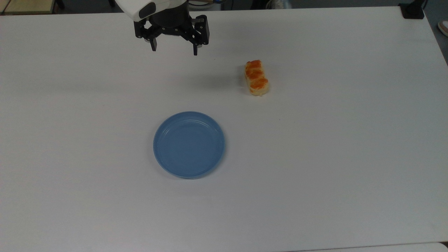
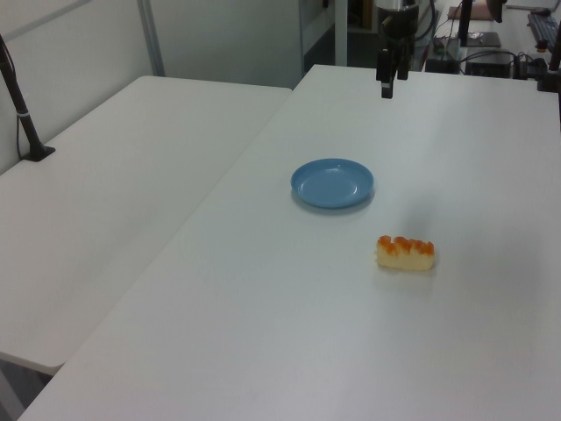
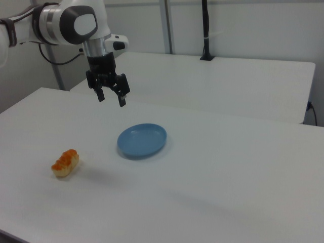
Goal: Put the bread on a plate
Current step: 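Move the open gripper over the orange-topped bread roll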
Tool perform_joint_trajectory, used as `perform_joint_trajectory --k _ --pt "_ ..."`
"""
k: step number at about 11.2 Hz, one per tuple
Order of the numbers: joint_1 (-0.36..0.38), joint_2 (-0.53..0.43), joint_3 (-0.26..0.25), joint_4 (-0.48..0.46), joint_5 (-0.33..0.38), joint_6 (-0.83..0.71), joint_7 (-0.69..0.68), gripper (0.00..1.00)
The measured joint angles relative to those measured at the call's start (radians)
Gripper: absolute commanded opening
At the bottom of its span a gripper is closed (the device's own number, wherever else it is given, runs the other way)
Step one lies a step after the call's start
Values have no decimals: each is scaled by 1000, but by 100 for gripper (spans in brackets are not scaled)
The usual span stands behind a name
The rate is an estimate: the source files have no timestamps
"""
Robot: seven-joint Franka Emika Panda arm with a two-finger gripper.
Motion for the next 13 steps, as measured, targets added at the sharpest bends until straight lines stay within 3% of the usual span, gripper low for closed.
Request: perform_joint_trajectory --k 9,13 --pt "0 18 0 2 0 -3 -13 100" --pt "38 35 21 -55 1 13 -36 100"
